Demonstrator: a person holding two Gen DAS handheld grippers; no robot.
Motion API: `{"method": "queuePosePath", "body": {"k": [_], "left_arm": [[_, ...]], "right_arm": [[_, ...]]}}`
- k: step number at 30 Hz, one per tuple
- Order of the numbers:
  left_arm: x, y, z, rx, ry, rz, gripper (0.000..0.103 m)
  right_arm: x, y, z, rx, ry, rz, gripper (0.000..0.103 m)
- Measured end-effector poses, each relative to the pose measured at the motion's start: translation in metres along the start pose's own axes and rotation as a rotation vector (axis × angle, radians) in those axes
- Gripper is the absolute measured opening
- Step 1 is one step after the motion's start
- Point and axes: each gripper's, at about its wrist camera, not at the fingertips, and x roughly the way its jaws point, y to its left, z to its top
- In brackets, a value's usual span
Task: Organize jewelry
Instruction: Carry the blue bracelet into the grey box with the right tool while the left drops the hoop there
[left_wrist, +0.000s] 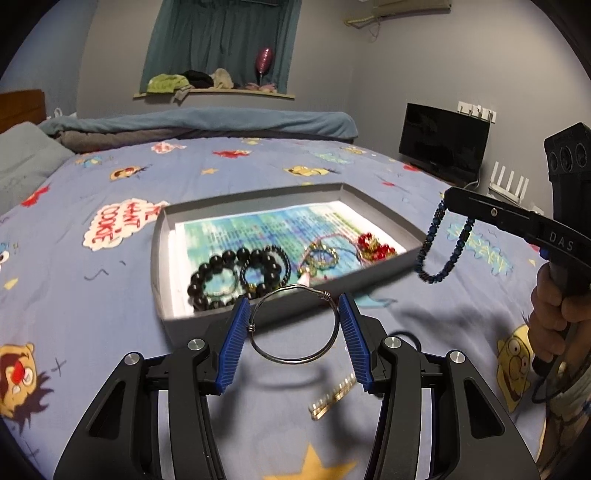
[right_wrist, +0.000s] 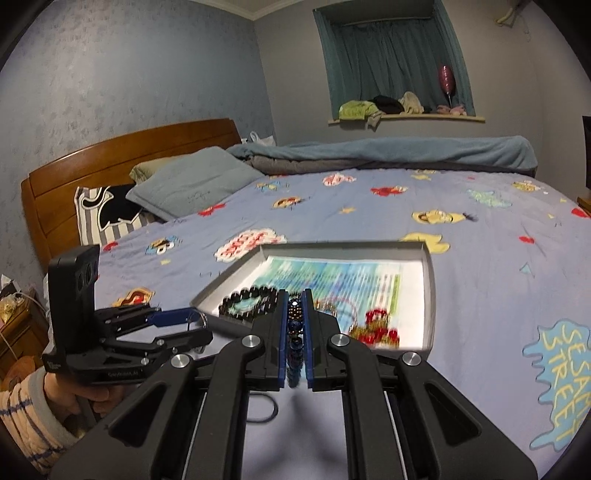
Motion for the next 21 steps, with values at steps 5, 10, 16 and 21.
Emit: {"method": "queuePosePath", "body": {"k": [5, 10, 16, 21], "left_arm": [[0.005, 0.007, 0.014, -0.008, -0.021, 0.008, 0.051], [0.013, 0.018, 0.027, -0.019, -0.034, 0.021, 0.051], [0.025, 0.032, 0.040, -0.026, -0.034, 0.041, 0.051], [0.042, 0.044, 0.056, -0.036, -0.027, 0.050, 0.051]], "right_arm": [[0.009, 0.001, 0.012, -0.020, -0.025, -0.010, 0.007], [0.022, 0.003, 0.021, -0.042, -0.030, -0.013, 0.007], [0.046, 0.006, 0.026, -0.061, -0.011, -0.003, 0.007], [0.064, 0.005, 0.028, -0.064, 0.004, -0.003, 0.007]]}}
